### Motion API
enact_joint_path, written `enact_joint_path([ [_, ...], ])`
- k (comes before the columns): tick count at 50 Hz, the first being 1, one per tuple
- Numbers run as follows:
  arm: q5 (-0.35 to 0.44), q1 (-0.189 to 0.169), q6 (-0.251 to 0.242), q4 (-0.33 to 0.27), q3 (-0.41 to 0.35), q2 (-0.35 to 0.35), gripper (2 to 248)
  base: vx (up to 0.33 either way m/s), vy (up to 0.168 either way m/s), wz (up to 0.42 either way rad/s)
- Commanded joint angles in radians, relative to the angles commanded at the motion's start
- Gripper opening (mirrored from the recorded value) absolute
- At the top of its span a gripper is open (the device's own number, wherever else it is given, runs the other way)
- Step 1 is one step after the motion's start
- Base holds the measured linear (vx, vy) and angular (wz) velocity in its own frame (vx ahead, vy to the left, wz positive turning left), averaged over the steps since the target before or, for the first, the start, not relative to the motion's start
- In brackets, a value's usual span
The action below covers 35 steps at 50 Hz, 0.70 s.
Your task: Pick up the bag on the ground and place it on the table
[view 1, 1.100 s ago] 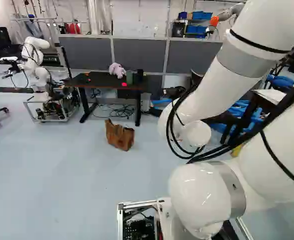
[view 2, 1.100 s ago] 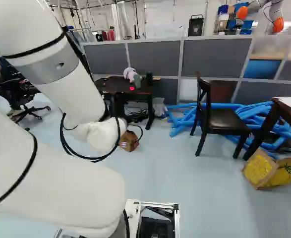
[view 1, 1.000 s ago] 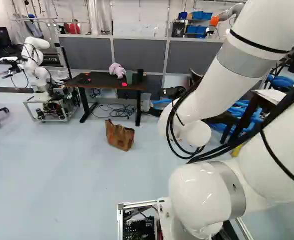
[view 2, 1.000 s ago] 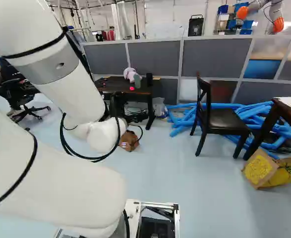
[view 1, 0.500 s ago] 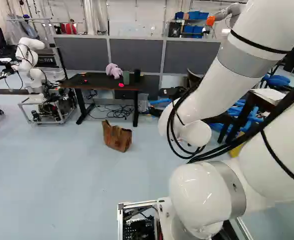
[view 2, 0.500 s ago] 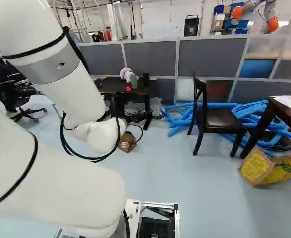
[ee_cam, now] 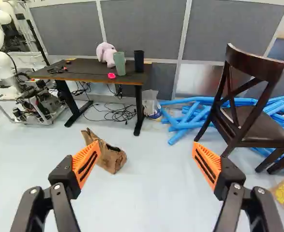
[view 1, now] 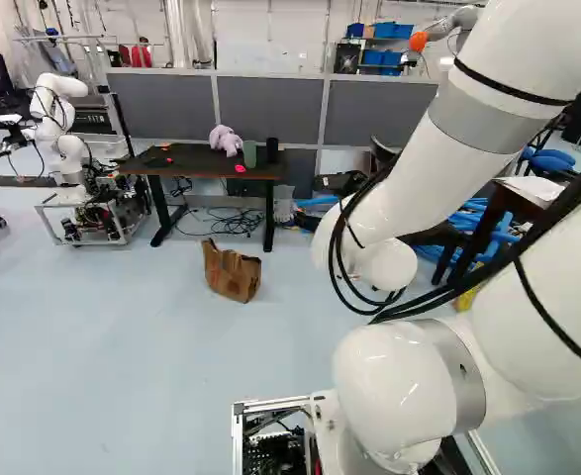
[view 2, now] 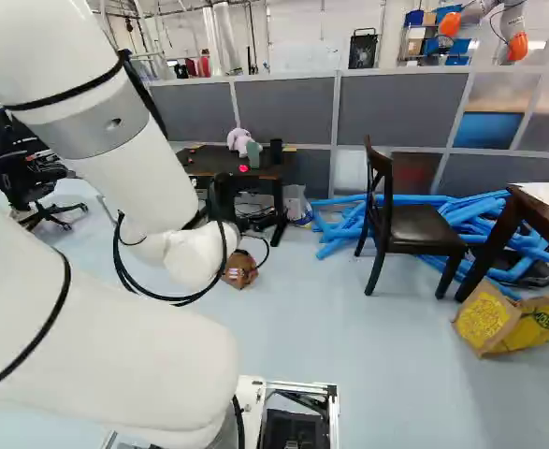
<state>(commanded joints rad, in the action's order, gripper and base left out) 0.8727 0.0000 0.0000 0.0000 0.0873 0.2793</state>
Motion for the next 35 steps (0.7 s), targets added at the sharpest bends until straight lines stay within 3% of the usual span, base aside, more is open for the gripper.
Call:
enact_joint_path([
  [35,0.000,0.000,0.000,0.000,0.000,0.000,247,0.121,0.000,-0.009],
])
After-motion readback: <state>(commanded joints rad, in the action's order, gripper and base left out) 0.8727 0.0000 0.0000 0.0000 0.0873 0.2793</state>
